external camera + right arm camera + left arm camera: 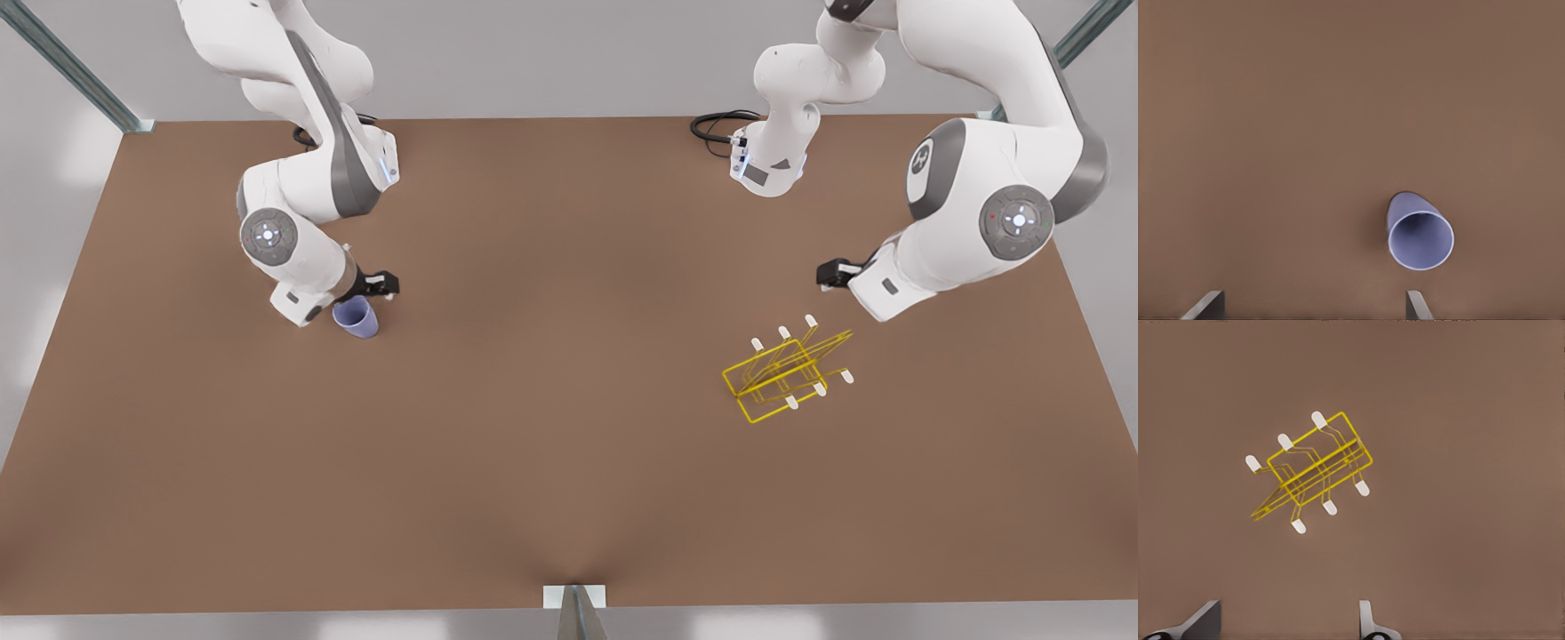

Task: Place the cup on the cup holder

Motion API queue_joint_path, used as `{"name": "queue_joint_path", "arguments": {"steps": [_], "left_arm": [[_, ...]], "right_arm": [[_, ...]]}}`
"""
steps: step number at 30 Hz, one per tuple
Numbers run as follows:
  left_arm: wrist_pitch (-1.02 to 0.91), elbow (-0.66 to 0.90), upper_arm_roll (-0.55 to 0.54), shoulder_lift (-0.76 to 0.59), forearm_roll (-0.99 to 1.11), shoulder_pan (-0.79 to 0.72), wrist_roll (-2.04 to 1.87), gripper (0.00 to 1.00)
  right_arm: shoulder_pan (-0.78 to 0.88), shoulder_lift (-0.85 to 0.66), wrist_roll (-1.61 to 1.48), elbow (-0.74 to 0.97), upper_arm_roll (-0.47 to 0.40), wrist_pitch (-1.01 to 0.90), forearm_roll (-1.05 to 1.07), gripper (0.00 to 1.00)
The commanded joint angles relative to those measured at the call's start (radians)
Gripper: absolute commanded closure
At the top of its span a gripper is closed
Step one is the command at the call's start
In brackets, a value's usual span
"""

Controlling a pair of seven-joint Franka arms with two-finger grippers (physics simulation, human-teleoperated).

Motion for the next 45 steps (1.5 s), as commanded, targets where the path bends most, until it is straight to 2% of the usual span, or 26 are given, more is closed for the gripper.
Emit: {"name": "queue_joint_path", "arguments": {"steps": [1, 2, 4, 8, 11, 13, 17, 21, 27, 30, 36, 45], "left_arm": [[-0.001, -0.001, 0.005, -0.003, -0.004, 0.005, 0.012, 0.0], [-0.001, 0.001, 0.005, -0.003, 0.001, 0.005, 0.012, 0.0], [0.001, 0.002, 0.005, -0.004, 0.005, 0.005, 0.012, 0.0], [-0.005, 0.001, 0.005, -0.006, 0.007, 0.005, 0.012, 0.0], [0.002, 0.001, 0.005, -0.001, 0.007, 0.005, 0.012, 0.0], [0.007, 0.001, 0.005, 0.004, 0.007, 0.005, 0.012, 0.0], [0.01, -0.001, 0.005, 0.005, 0.007, 0.005, 0.016, 0.0], [0.027, -0.001, 0.007, 0.008, 0.008, 0.008, 0.016, 0.0], [0.047, -0.013, 0.007, 0.022, 0.007, 0.008, 0.016, 0.0], [0.048, -0.015, 0.007, 0.023, 0.008, 0.008, 0.016, 0.0], [0.047, -0.035, 0.007, 0.022, 0.008, 0.008, 0.015, 0.0], [0.041, -0.036, 0.007, 0.023, 0.008, 0.008, 0.015, 0.0]], "right_arm": [[-0.053, 0.009, 0.117, -0.02, 0.003, 0.128, -0.011, 0.0], [-0.052, 0.099, 0.117, 0.054, -0.009, 0.122, -0.016, 0.0], [-0.036, 0.253, 0.117, 0.315, -0.038, -0.097, -0.056, 0.0], [-0.038, 0.24, 0.112, 0.3, -0.057, -0.119, -0.077, 0.0], [-0.036, 0.237, 0.112, 0.303, -0.041, -0.315, 0.021, 0.0], [-0.036, 0.24, 0.112, 0.303, -0.004, -0.314, 0.022, 0.0], [-0.044, 0.237, 0.103, 0.246, -0.003, -0.328, 0.024, 0.0], [-0.053, 0.243, 0.1, 0.139, -0.004, -0.194, 0.024, 0.0], [-0.076, 0.269, 0.1, 0.114, -0.006, -0.058, 0.016, 0.0], [-0.099, 0.251, 0.042, -0.007, -0.014, 0.048, 0.012, 0.0], [-0.11, 0.257, 0.022, -0.033, -0.014, 0.157, -0.021, 0.0], [-0.116, 0.248, 0.012, -0.069, -0.012, 0.152, -0.033, 0.0]]}}
